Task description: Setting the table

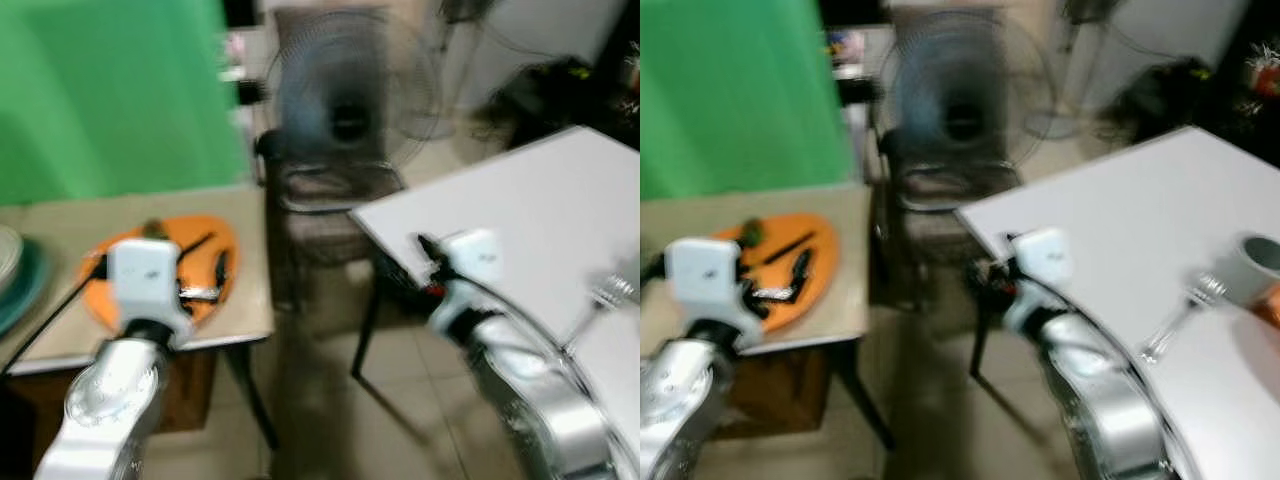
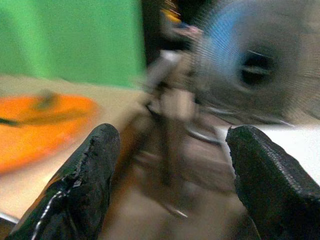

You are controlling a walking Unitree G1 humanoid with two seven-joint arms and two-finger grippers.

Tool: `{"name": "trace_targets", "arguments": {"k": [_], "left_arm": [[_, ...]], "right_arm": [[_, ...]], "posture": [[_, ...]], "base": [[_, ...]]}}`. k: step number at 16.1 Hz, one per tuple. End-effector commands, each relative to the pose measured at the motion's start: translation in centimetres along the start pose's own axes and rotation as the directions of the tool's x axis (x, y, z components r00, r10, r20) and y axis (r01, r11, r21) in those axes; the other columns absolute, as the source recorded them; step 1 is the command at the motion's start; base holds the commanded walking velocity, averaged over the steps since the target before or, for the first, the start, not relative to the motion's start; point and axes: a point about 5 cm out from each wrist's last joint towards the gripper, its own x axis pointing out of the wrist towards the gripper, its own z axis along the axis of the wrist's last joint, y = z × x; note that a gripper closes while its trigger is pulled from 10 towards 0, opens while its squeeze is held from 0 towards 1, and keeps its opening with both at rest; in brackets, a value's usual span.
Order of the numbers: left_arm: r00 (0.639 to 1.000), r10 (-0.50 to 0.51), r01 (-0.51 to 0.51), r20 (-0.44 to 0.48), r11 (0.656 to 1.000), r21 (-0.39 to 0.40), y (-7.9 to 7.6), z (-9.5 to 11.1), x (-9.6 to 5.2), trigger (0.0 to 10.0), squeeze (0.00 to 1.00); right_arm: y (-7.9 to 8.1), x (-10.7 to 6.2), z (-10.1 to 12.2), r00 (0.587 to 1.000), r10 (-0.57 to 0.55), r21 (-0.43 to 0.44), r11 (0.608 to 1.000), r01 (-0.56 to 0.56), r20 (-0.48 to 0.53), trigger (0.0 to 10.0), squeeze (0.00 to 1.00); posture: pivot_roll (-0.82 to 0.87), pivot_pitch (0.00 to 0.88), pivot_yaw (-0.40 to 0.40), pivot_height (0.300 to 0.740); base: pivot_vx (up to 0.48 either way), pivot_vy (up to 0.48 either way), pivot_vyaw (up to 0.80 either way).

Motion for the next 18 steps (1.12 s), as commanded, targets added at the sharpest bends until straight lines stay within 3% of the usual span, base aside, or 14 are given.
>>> {"name": "trace_targets", "arguments": {"k": [1,7,8,14,18], "left_arm": [[1.0,-0.024,0.024,0.008,1.0,-0.006,-0.5,0.3,0.0,10.0,0.0],[1.0,0.001,-0.002,0.011,1.0,0.03,0.0,0.5,0.2,10.0,0.0],[1.0,0.024,-0.025,0.016,0.997,0.072,0.2,0.7,0.5,10.0,0.0],[1.0,0.025,-0.026,0.006,0.999,0.045,0.2,0.6,1.0,10.0,0.0],[1.0,0.018,-0.017,-0.018,0.999,0.03,0.0,0.3,1.0,10.0,0.0]], "right_arm": [[-0.7,-0.3,0.0,1.0,-0.023,-0.013,1.0,0.023,-0.001,10.0,0.0],[-0.7,0.3,0.0,1.0,-0.011,-0.003,1.0,0.011,0.005,10.0,0.0],[-0.7,0.4,0.0,1.0,-0.011,-0.002,1.0,0.011,0.007,10.0,0.0],[-1.1,0.6,0.1,0.999,-0.03,-0.006,1.0,0.031,0.012,10.0,0.0],[-1.4,0.8,0.0,0.999,-0.05,0.03,0.998,0.05,0.002,10.0,0.0]], "posture": [[0.01,0.0,0.023,0.74],[0.03,0.0,0.018,0.74],[0.03,0.0,0.018,0.74],[0.02,0.0,0.028,0.74],[0.02,0.0,0.021,0.74]], "base": [[0.0,0.379,0.8],[0.0,0.305,0.8],[0.0,-0.48,0.8],[0.0,-0.48,0.8],[0.0,0.0,0.11]]}}
